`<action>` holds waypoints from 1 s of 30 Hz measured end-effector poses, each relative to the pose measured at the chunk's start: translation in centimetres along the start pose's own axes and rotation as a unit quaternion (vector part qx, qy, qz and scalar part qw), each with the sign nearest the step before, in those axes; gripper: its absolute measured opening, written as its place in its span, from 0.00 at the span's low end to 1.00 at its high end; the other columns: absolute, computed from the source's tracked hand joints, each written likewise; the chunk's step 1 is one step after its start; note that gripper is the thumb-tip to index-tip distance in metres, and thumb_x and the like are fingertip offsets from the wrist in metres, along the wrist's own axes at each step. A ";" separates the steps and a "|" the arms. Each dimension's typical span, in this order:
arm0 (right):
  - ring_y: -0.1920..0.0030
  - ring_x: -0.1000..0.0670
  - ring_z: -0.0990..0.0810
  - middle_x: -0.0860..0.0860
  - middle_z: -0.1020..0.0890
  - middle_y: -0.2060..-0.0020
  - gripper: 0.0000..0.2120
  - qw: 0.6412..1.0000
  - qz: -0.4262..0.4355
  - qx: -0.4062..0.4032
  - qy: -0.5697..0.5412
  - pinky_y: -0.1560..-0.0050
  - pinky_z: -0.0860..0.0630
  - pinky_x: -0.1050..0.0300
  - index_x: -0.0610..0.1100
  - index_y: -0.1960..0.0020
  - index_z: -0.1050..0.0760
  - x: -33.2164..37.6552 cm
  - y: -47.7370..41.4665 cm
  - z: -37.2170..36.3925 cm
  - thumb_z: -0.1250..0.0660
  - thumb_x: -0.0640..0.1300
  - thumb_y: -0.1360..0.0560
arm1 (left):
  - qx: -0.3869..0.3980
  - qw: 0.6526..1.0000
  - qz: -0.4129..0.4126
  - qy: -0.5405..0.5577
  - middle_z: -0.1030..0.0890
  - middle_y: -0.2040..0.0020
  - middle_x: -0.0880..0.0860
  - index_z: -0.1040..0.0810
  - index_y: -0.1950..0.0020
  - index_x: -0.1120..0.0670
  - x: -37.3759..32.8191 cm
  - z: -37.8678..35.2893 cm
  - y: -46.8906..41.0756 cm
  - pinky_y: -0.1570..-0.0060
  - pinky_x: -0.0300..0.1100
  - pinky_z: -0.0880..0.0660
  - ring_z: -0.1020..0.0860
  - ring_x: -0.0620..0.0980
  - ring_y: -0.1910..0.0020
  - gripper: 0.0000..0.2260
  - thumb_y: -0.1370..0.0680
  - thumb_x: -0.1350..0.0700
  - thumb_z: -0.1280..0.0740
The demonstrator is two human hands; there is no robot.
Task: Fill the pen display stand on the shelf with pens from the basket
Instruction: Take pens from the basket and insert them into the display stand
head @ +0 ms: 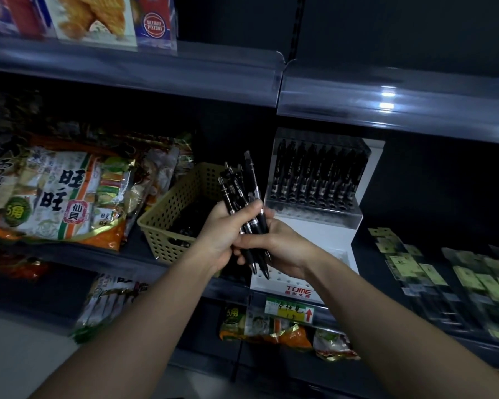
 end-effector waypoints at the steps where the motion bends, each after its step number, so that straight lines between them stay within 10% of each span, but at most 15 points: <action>1: 0.64 0.46 0.21 0.43 0.21 0.64 0.14 1.000 -0.012 -0.001 0.002 0.61 0.22 0.55 0.41 0.44 0.30 -0.3 0.0 0.2 0.32 0.32 0.27 | -0.004 1.000 0.002 -0.006 0.15 0.53 0.53 0.20 0.53 0.56 0.3 0.0 0.1 0.79 0.38 0.32 0.21 0.57 0.66 0.09 0.24 0.51 0.32; 7: 0.47 0.48 0.19 0.47 0.16 0.54 0.11 0.988 -0.105 -0.011 0.109 0.41 0.24 0.53 0.38 0.46 0.22 -2.3 0.6 2.5 0.28 0.37 0.28 | -0.052 0.998 -0.030 -0.027 0.15 0.55 0.53 0.23 0.45 0.63 1.7 0.0 -0.2 0.45 0.50 0.23 0.18 0.52 0.48 0.12 0.23 0.55 0.33; 14: 0.46 0.51 0.20 0.49 0.17 0.49 0.12 0.984 0.041 -0.169 0.046 0.48 0.23 0.53 0.46 0.43 0.22 1.6 1.5 7.0 0.31 0.39 0.26 | -0.092 0.986 -0.110 -0.080 0.19 0.61 0.49 0.24 0.45 0.54 1.0 -0.4 1.0 0.61 0.43 0.24 0.20 0.44 0.62 0.06 0.22 0.57 0.34; 20: 0.66 0.56 0.24 0.54 0.21 0.69 0.05 0.965 0.118 -0.217 0.083 0.64 0.27 0.63 0.44 0.62 0.22 3.7 2.4 7.4 0.28 0.39 0.27 | -0.086 0.986 -0.116 -0.084 0.19 0.61 0.50 0.24 0.44 0.55 2.3 -2.0 1.4 0.67 0.38 0.27 0.21 0.43 0.67 0.07 0.21 0.58 0.34; 30: 0.61 0.53 0.20 0.44 0.17 0.58 0.08 0.965 0.125 -0.228 -0.039 0.66 0.26 0.62 0.36 0.48 0.21 3.2 2.7 9.2 0.32 0.38 0.26 | -0.042 0.996 0.007 0.085 0.19 0.63 0.54 0.24 0.53 0.57 5.6 -3.6 1.8 0.71 0.42 0.26 0.24 0.50 0.71 0.04 0.20 0.61 0.37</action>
Point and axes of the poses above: each hand's wrist, its own y-axis away from the middle knuckle, its own z-axis out of the back of the hand, x = y × z, the point moved 9 cm from there along -y, towards the middle knuckle
